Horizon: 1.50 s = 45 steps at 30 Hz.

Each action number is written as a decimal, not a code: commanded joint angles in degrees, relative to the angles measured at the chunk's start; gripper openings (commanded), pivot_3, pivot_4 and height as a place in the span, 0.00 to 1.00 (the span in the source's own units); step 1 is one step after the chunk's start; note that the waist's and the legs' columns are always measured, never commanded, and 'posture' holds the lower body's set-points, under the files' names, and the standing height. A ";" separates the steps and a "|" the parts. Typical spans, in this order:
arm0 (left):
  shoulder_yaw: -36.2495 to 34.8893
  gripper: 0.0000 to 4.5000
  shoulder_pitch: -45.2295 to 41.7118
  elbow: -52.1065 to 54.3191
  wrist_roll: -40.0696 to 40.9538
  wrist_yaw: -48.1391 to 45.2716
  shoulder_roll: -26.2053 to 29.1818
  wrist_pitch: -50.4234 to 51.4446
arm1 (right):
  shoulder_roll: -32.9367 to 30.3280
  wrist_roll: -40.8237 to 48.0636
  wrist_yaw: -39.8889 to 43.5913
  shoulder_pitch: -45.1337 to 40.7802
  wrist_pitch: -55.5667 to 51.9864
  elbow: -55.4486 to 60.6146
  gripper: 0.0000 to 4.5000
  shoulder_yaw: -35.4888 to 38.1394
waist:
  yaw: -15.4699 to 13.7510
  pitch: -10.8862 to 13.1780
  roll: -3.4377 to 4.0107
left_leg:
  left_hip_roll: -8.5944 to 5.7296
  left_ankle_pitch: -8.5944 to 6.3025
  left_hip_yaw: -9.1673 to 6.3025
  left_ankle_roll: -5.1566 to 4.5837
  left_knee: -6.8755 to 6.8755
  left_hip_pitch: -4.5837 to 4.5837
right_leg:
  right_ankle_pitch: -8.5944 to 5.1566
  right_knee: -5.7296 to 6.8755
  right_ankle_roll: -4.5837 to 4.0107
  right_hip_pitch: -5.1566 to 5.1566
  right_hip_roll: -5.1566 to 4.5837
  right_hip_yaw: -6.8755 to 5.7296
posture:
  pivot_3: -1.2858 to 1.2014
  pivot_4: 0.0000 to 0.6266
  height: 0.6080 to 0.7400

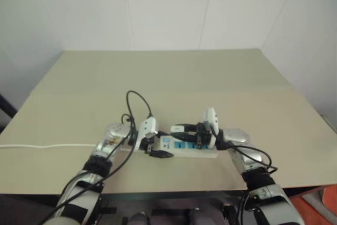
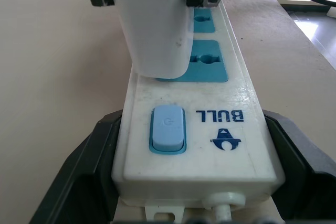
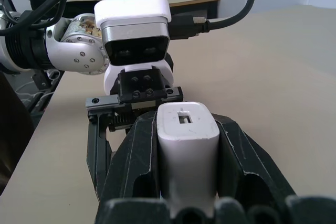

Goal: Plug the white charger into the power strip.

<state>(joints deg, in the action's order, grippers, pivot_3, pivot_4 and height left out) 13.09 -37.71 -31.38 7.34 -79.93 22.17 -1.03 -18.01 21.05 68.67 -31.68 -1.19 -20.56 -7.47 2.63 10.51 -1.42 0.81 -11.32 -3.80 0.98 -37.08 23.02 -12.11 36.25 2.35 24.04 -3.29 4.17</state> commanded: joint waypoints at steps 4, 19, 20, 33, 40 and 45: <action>1.12 0.73 0.80 0.60 -0.53 -1.12 1.54 0.40 | -4.18 -0.84 0.73 -0.52 0.89 -2.43 0.25 3.06 | -0.08 0.00 0.00 | -0.01 0.00 0.00 0.00 0.00 0.00 | 0.00 0.00 0.00 0.00 0.00 0.00 | 0.52 0.24 1.00; 1.30 0.73 0.38 0.23 -0.08 -0.81 2.00 0.35 | -6.36 -1.32 1.08 -0.30 2.15 -6.02 0.25 3.92 | -0.26 0.00 0.00 | -0.02 0.00 0.00 0.00 -0.01 0.02 | 0.00 -0.02 0.00 -0.02 -0.02 0.00 | 0.52 0.24 1.00; 1.32 0.73 0.33 0.16 -0.09 -0.78 1.98 0.31 | -6.45 -1.31 1.11 -0.34 2.20 -6.19 0.25 3.96 | -0.27 0.00 0.00 | -0.02 0.00 0.00 0.00 -0.01 0.02 | 0.00 -0.02 0.00 -0.02 -0.02 0.00 | 0.52 0.24 1.00; 1.88 0.73 1.13 1.04 0.61 0.06 1.96 0.42 | -9.49 -1.42 1.88 1.31 2.84 -6.91 0.25 4.65 | -0.54 0.00 -0.01 | -0.04 0.00 0.00 0.00 -0.02 0.01 | 0.00 -0.03 0.00 -0.05 -0.04 -0.01 | 0.52 0.24 1.00; 1.91 0.73 1.15 1.09 0.70 0.09 2.16 0.44 | -10.37 -1.51 2.07 1.27 3.33 -7.67 0.25 4.43 | -0.57 0.00 -0.01 | -0.04 0.00 0.00 0.00 -0.02 0.01 | 0.00 -0.05 0.01 -0.07 -0.04 -0.01 | 0.52 0.24 1.00; 1.94 0.73 1.27 1.39 0.78 0.27 2.21 0.54 | -10.34 -2.02 3.12 0.56 4.05 -8.15 0.25 3.38 | -0.59 -0.01 -0.01 | -0.04 0.00 0.00 0.00 -0.02 0.01 | -0.01 -0.06 0.02 -0.07 -0.04 -0.01 | 0.52 0.24 1.00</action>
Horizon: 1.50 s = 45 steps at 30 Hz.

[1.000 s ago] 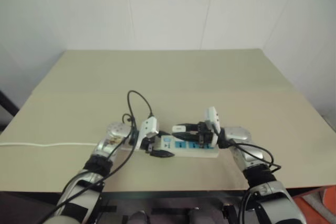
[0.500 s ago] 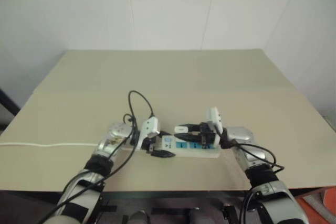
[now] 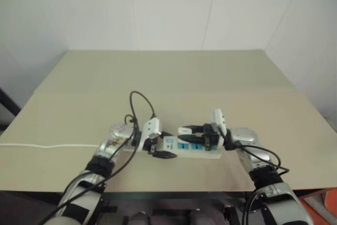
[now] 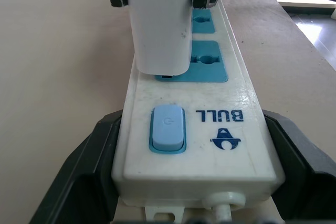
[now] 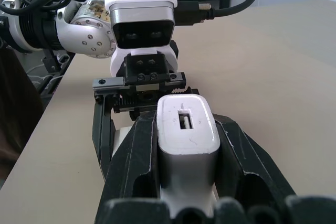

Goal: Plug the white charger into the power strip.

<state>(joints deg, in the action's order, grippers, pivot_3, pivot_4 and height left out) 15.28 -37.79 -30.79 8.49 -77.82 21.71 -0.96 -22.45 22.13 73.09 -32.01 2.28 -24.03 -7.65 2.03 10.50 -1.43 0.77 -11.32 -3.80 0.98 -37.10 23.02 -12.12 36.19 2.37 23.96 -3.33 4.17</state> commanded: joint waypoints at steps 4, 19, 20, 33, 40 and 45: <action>-0.23 0.73 1.56 1.20 -0.27 -1.77 2.75 0.66 | -4.90 -3.43 -0.45 -0.10 1.01 -4.17 0.25 1.65 | 0.01 0.00 0.00 | 0.00 0.00 0.00 0.00 0.00 0.00 | 0.00 -0.01 0.00 0.00 0.00 0.00 | 0.52 0.24 1.00; -0.12 0.73 2.07 2.43 0.21 -1.19 3.33 1.40 | -0.99 -6.65 0.18 -1.60 2.81 -8.28 0.25 -2.99 | 0.76 -0.15 -0.18 | 0.06 0.00 0.00 0.00 0.12 -0.39 | -0.19 0.02 0.23 -0.30 0.05 0.01 | 0.52 0.24 1.00; -0.17 0.73 2.16 2.58 0.23 -1.17 3.46 1.47 | -1.55 -6.59 0.21 -1.41 2.78 -9.06 0.25 -2.56 | 0.77 -0.15 -0.18 | 0.06 0.00 0.01 0.00 0.16 -0.57 | -0.22 -0.03 0.22 -0.49 0.05 0.01 | 0.52 0.24 1.00; 0.00 0.73 2.74 3.99 0.60 -0.52 4.28 2.30 | -6.46 -6.46 0.81 3.02 2.54 -11.19 0.25 -1.34 | 0.43 -0.29 -0.39 | 0.05 -0.01 -0.01 0.00 0.24 -0.84 | -0.31 -0.10 0.23 -0.81 0.03 -0.01 | 0.52 0.24 1.00; -0.05 0.73 2.87 4.10 0.80 -0.12 4.54 2.27 | -4.09 -6.66 1.01 0.32 2.09 -12.30 0.25 -2.96 | 0.42 -0.36 -0.49 | 0.05 -0.01 -0.01 0.00 0.24 -0.85 | -0.31 -0.12 0.23 -0.82 0.02 -0.01 | 0.52 0.24 1.00; -0.25 0.73 3.31 4.76 0.91 0.31 4.74 2.43 | -2.65 -6.63 1.40 -1.16 2.35 -12.64 0.25 -4.11 | 0.57 -0.38 -0.50 | 0.06 -0.01 0.00 0.00 0.24 -0.90 | -0.32 -0.11 0.21 -0.84 0.03 -0.01 | 0.52 0.24 1.00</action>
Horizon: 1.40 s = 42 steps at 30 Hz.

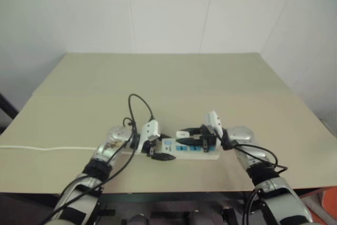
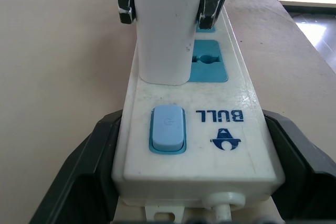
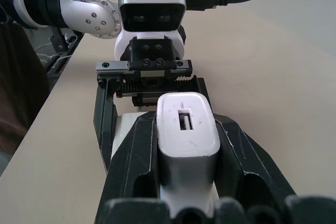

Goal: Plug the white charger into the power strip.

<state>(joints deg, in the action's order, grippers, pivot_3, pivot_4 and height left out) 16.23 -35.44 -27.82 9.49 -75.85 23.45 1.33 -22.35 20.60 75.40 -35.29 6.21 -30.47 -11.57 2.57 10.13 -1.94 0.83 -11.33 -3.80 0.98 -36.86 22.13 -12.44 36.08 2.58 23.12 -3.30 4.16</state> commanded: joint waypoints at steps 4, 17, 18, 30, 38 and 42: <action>-1.21 0.73 1.57 2.79 0.05 -1.19 3.00 0.51 | -2.77 -5.01 -0.71 2.00 -1.29 -6.35 0.25 -0.33 | 0.07 -0.01 0.00 | 0.01 0.00 0.00 0.00 0.01 -0.02 | -0.01 0.00 -0.02 0.00 0.01 0.00 | 0.52 0.24 1.00; -1.08 0.73 2.27 3.59 0.21 -0.53 2.81 0.80 | -2.84 -5.18 0.07 2.91 -2.70 -2.43 0.99 0.58 | 0.60 -0.15 -0.22 | 0.06 0.00 0.01 0.00 0.08 -0.12 | -0.06 0.03 -0.09 -0.05 0.04 0.00 | 0.52 0.24 1.00; -1.04 0.73 2.25 3.50 0.19 -0.51 2.74 0.76 | -3.00 -4.98 0.33 2.91 -3.01 -1.98 0.99 0.75 | 0.60 -0.15 -0.22 | 0.05 -0.01 0.01 0.00 0.08 -0.12 | -0.06 0.02 -0.08 -0.05 0.03 0.00 | 0.52 0.24 1.00; -1.17 1.00 1.25 2.30 0.61 0.29 -0.06 0.52 | -8.61 0.66 1.55 4.59 -10.57 12.27 1.00 6.62 | 0.08 -0.04 -0.09 | 0.02 -0.01 0.01 0.00 0.09 0.08 | -0.07 0.01 -0.06 0.13 0.02 0.00 | 0.52 0.24 1.00; -4.54 1.00 1.33 9.42 5.57 -2.66 0.95 3.52 | -15.13 3.95 2.16 5.80 -14.29 18.76 1.00 11.89 | -0.06 0.17 0.04 | 0.00 -0.01 0.01 0.00 0.08 0.24 | -0.09 -0.02 -0.01 0.23 -0.01 -0.01 | 0.52 0.24 1.00; -8.59 1.00 5.01 21.68 12.52 -5.52 6.85 10.21 | -19.05 5.75 2.53 7.86 -15.75 21.51 1.00 15.20 | 0.23 0.33 0.12 | 0.02 -0.01 0.02 0.01 0.09 0.27 | -0.10 -0.02 -0.02 0.29 -0.01 0.00 | 0.52 0.24 1.00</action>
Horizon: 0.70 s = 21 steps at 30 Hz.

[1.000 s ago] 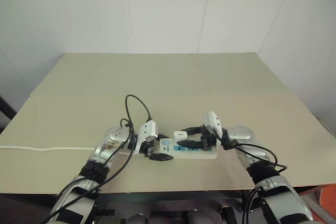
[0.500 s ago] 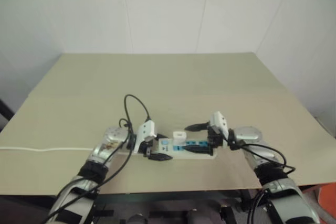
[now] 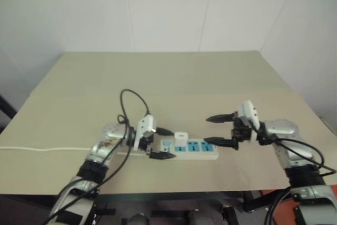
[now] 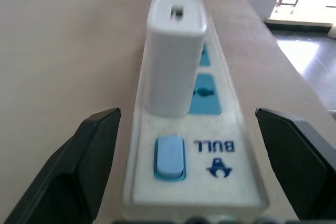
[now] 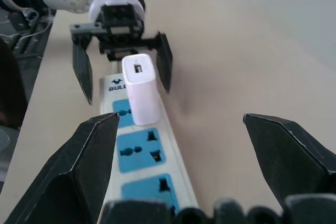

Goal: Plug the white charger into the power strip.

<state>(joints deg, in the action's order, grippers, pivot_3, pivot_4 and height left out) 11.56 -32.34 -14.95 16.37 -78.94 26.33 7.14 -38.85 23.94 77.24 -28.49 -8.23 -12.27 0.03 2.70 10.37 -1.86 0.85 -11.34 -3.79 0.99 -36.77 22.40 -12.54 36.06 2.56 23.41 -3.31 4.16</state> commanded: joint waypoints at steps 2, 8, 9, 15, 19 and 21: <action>-7.25 1.00 3.61 13.95 9.86 -3.10 7.77 8.33 | -4.42 3.29 0.51 2.75 -2.12 5.14 1.00 5.39 | 0.12 0.25 0.14 | 0.01 0.00 0.01 0.00 0.02 0.01 | -0.01 0.02 -0.01 0.03 0.00 0.01 | 0.52 0.24 1.00; -17.28 1.00 7.31 18.02 13.41 -1.76 18.49 10.70 | -9.35 5.70 -1.00 9.35 -3.37 9.41 1.00 12.46 | -0.14 0.35 0.20 | 0.00 -0.01 0.04 0.01 0.01 0.00 | -0.04 0.02 -0.03 0.05 -0.04 0.00 | 0.52 0.24 1.00; -18.93 1.00 7.99 17.34 13.24 -1.42 19.94 10.27 | -9.88 6.00 -1.92 10.73 -3.93 10.09 1.00 13.83 | -0.14 0.35 0.20 | -0.01 -0.01 0.06 0.01 0.01 0.00 | -0.04 0.00 -0.03 0.05 -0.06 0.00 | 0.52 0.24 1.00; -23.68 1.00 13.78 17.39 13.82 0.04 23.40 10.00 | -10.80 6.59 -5.30 16.73 -4.46 13.13 1.00 18.92 | -0.21 0.37 0.20 | 0.00 -0.01 0.09 0.02 0.02 0.04 | -0.07 -0.01 -0.05 0.09 -0.07 0.00 | 0.52 0.24 1.00; -24.41 1.00 17.68 20.47 15.12 0.49 23.29 10.70 | -10.87 7.57 -6.87 19.94 -5.18 15.37 1.00 21.00 | -0.21 0.41 0.21 | 0.03 -0.02 0.12 0.03 0.02 0.05 | -0.11 0.00 -0.13 0.12 -0.07 0.01 | 0.52 0.24 1.00; -24.19 1.00 17.97 20.93 15.29 1.01 22.94 10.72 | -10.93 7.65 -7.29 20.86 -5.31 16.24 1.00 21.20 | -0.23 0.41 0.21 | 0.03 -0.02 0.12 0.03 0.02 0.07 | -0.14 0.00 -0.18 0.15 -0.07 0.01 | 0.52 0.24 1.00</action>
<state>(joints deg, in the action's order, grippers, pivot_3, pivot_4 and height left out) -11.27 -14.13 3.55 30.00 -78.46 49.10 17.75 -48.76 30.42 70.56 -7.86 -13.13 1.33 19.07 2.47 10.78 -1.66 0.89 -11.36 -3.66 1.01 -36.75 22.46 -12.68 36.06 2.37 23.56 -3.39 4.17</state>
